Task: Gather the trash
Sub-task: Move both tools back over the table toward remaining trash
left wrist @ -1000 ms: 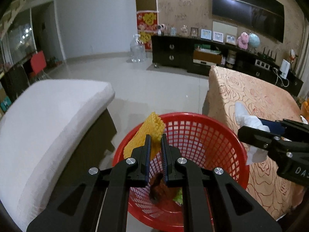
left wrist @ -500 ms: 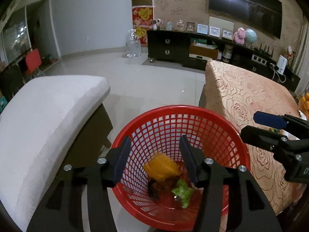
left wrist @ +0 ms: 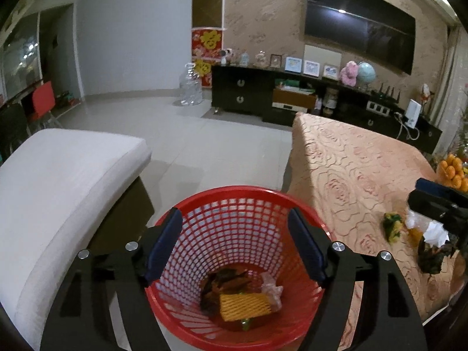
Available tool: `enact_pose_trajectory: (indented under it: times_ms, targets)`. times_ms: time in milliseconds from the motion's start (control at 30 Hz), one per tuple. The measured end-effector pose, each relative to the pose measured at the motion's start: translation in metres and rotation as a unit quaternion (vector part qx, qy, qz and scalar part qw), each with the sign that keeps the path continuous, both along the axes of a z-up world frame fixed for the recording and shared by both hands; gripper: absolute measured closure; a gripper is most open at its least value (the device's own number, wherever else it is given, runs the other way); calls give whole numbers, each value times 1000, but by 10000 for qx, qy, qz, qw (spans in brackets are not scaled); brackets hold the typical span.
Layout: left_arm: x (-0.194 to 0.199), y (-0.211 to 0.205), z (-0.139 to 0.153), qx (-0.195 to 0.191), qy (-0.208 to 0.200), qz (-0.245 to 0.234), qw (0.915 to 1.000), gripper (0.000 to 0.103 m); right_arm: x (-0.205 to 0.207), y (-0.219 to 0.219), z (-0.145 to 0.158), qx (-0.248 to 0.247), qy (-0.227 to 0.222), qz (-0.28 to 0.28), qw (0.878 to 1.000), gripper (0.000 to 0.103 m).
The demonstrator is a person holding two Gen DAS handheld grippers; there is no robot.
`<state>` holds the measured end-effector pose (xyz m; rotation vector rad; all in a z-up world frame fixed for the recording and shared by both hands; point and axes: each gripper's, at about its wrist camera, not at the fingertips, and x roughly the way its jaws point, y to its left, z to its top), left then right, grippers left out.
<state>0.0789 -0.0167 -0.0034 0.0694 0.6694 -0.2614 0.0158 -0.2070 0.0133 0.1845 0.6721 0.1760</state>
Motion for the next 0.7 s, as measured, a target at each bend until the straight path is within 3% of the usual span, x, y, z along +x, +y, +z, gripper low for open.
enact_pose_trajectory:
  times_ms: [200, 400, 700]
  targets:
    - [-9, -26, 2, 28, -76, -285, 9996, 31, -38, -58, 10, -73, -194, -857, 9961, 19]
    - [-17, -52, 3, 110, -148, -578, 9982, 31, -82, -125, 4, -113, -160, -1792, 9836, 19]
    - [-30, -99, -7, 363, -194, -1024, 9939, 28, -127, -172, -17, -144, 50, -2483, 9686, 18]
